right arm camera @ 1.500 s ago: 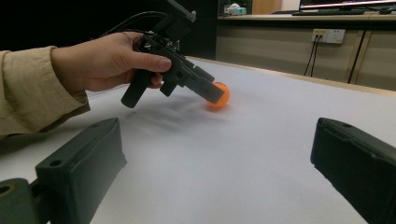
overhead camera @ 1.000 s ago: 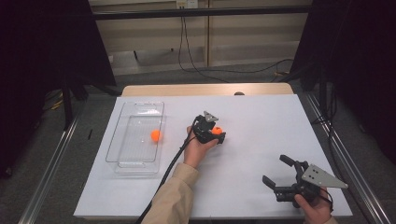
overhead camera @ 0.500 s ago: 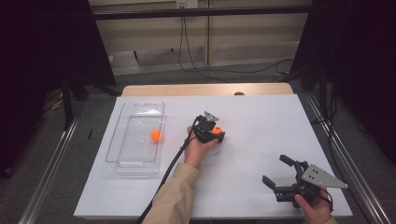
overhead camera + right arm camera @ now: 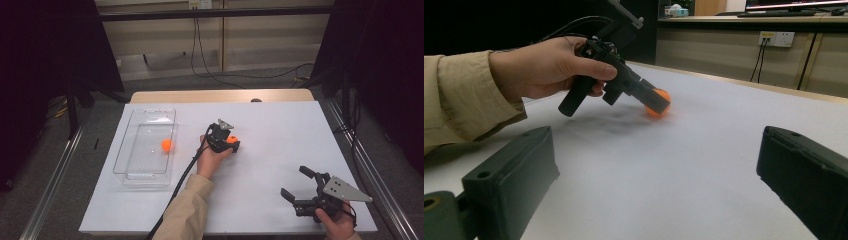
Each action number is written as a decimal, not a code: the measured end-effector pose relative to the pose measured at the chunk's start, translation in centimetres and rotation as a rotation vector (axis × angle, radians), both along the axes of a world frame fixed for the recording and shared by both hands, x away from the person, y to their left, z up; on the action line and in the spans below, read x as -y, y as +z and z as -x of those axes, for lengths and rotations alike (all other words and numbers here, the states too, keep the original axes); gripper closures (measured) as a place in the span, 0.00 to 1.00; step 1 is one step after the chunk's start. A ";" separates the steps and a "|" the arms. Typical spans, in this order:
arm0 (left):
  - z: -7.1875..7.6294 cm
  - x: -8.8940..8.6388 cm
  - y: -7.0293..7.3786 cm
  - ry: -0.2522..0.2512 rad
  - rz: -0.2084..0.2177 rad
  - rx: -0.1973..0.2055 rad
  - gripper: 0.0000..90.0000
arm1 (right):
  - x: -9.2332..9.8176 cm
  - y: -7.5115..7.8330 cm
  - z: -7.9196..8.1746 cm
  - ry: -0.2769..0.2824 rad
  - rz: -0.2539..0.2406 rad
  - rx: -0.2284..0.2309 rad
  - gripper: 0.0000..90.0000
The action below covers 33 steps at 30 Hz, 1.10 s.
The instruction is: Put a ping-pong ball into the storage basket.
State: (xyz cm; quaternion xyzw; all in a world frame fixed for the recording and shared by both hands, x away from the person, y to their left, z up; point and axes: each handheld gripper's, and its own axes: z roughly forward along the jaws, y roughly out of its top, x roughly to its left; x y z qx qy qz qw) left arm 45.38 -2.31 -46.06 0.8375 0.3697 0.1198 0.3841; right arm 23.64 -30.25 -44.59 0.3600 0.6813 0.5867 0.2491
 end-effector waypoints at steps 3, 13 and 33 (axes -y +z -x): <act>0.0 0.0 0.0 -0.001 0.004 -0.001 0.51 | 0.0 0.0 0.0 0.000 -0.001 0.000 0.02; -0.1 0.1 0.0 0.004 0.012 -0.003 0.53 | 0.0 0.0 0.0 -0.001 -0.002 0.000 0.02; -0.1 -0.1 -0.2 -0.006 0.001 -0.040 0.56 | -0.2 0.0 -0.2 0.007 0.000 0.001 0.02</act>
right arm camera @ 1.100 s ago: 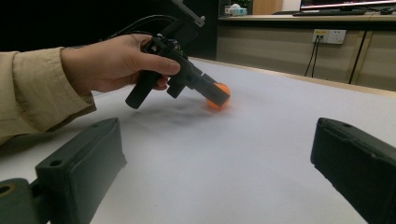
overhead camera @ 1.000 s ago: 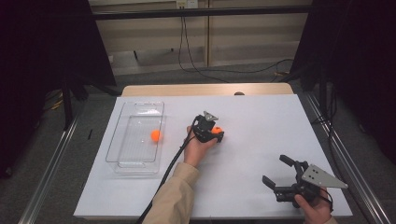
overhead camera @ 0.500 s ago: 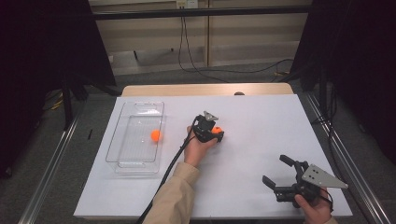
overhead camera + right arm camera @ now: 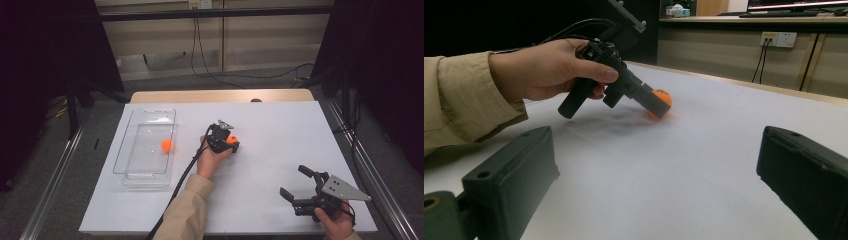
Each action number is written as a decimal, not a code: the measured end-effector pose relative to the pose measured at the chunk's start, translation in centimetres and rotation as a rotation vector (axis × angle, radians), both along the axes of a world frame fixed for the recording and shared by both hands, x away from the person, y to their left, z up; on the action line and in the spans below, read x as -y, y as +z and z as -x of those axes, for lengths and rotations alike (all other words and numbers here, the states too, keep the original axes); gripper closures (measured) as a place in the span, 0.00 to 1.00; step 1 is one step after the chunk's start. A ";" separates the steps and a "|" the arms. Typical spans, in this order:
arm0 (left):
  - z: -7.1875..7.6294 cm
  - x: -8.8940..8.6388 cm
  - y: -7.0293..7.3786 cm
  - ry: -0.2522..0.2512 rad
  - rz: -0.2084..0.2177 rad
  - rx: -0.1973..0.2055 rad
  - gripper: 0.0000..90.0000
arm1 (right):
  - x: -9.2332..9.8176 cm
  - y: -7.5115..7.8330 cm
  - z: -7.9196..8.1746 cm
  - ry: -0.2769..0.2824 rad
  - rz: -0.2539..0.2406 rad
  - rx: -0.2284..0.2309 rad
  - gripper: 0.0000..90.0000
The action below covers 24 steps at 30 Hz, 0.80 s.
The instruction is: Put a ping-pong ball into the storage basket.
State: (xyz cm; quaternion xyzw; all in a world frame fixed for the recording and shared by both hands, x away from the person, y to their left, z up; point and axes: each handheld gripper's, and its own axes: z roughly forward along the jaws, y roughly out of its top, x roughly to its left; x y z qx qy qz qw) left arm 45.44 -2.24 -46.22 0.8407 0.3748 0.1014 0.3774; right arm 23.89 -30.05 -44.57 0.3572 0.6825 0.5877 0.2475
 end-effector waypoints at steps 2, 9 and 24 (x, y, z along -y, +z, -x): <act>0.0 -0.1 0.1 -0.002 -0.006 -0.004 0.56 | 0.0 0.0 0.0 0.001 -0.001 -0.001 0.02; 0.1 -0.3 0.5 0.000 0.009 -0.016 0.57 | 0.1 0.0 0.1 -0.003 -0.001 0.001 0.02; 0.4 -0.7 1.4 -0.006 0.036 -0.047 0.57 | 0.2 0.0 0.1 -0.005 0.004 0.000 0.02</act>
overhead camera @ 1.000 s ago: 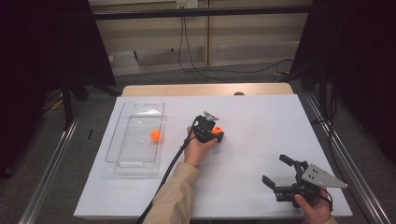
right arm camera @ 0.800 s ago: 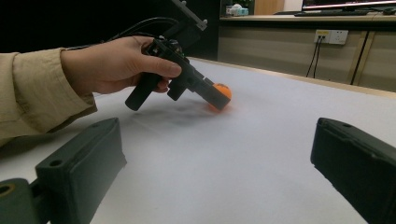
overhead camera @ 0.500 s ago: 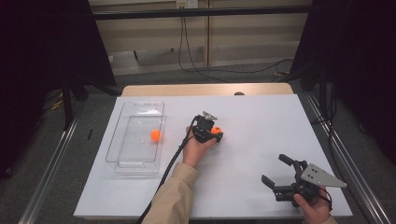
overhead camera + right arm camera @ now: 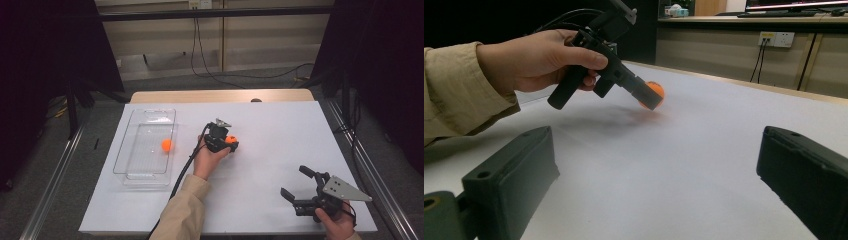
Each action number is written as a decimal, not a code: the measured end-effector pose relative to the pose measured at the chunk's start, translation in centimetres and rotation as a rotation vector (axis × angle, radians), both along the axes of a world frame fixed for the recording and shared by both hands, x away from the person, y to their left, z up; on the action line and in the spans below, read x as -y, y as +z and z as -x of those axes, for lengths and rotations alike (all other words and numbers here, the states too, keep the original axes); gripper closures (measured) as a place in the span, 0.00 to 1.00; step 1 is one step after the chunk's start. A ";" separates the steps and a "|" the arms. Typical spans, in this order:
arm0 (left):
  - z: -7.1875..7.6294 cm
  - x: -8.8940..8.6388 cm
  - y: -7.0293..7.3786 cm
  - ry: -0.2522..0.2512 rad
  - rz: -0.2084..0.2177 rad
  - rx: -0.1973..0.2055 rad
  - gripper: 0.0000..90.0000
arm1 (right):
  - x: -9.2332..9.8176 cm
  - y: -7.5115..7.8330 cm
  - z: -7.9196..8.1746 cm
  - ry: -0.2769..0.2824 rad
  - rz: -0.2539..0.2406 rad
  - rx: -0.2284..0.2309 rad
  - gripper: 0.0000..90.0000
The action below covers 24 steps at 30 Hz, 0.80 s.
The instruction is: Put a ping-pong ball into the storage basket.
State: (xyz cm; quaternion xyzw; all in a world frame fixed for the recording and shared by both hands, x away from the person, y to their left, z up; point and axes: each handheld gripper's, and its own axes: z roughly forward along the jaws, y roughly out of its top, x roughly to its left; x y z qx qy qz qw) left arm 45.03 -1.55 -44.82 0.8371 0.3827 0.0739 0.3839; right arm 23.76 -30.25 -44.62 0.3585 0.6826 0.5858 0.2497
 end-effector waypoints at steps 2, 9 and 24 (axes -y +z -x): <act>0.0 -0.1 0.1 -0.003 0.007 -0.002 0.57 | 0.0 0.0 0.0 -0.002 -0.004 -0.003 0.02; 0.4 -0.3 0.5 -0.016 0.020 -0.008 0.57 | 0.1 0.0 0.1 -0.006 -0.004 -0.003 0.02; 0.8 -0.8 1.0 -0.023 0.004 -0.015 0.57 | 0.3 -0.1 0.3 -0.012 0.001 -0.003 0.02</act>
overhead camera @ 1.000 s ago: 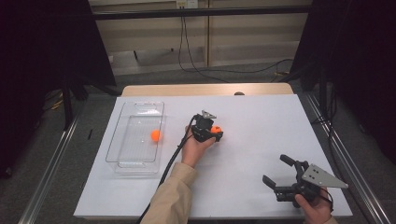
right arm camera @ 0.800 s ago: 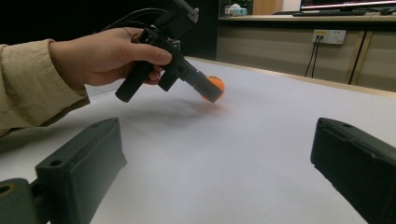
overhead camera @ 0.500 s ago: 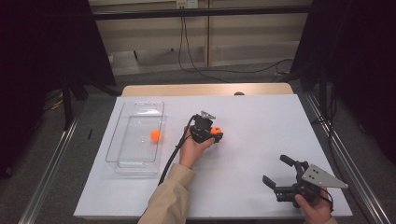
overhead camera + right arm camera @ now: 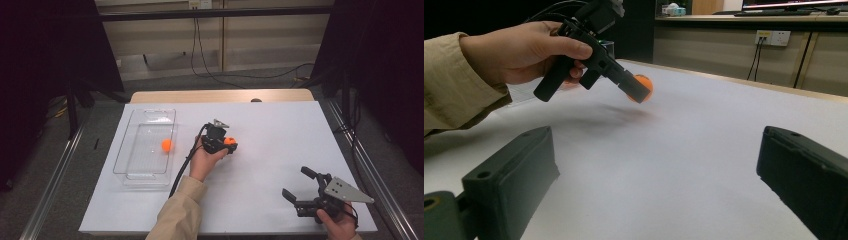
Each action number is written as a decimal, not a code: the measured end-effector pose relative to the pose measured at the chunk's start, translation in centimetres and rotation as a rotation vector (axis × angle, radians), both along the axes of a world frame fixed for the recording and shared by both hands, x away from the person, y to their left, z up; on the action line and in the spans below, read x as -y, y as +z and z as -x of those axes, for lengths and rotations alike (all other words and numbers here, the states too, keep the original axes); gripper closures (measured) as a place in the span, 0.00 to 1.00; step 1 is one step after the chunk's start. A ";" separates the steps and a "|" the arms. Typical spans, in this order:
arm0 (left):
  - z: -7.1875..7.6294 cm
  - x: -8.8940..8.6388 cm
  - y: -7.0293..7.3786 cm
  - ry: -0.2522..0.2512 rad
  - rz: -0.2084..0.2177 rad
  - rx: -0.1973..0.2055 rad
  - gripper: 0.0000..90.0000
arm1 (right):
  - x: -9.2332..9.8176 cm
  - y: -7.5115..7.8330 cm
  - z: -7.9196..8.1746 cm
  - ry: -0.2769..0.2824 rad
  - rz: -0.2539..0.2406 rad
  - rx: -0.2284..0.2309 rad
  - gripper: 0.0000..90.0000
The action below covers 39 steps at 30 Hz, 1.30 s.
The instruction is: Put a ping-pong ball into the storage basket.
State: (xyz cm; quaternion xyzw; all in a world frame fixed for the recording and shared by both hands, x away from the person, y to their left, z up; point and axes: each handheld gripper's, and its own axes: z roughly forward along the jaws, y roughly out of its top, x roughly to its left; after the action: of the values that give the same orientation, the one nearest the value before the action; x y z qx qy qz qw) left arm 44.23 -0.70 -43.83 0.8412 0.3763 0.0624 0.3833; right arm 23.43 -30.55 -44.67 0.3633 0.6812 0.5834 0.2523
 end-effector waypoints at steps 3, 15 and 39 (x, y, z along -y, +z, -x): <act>0.0 -0.1 0.1 -0.002 0.005 -0.003 0.57 | 0.0 0.0 0.0 0.001 0.001 0.000 0.02; 0.0 -0.8 0.6 0.007 0.018 -0.007 0.57 | -0.1 0.0 0.0 0.002 0.000 0.000 0.02; 0.1 -2.0 1.6 0.036 0.042 0.001 0.57 | -0.1 0.0 0.0 0.003 0.000 0.002 0.02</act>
State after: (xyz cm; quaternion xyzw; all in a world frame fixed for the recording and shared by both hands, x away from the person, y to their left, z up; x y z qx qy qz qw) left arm 44.16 1.34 -42.22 0.8260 0.3924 0.0616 0.3998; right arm 23.46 -30.49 -44.65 0.3615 0.6814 0.5843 0.2521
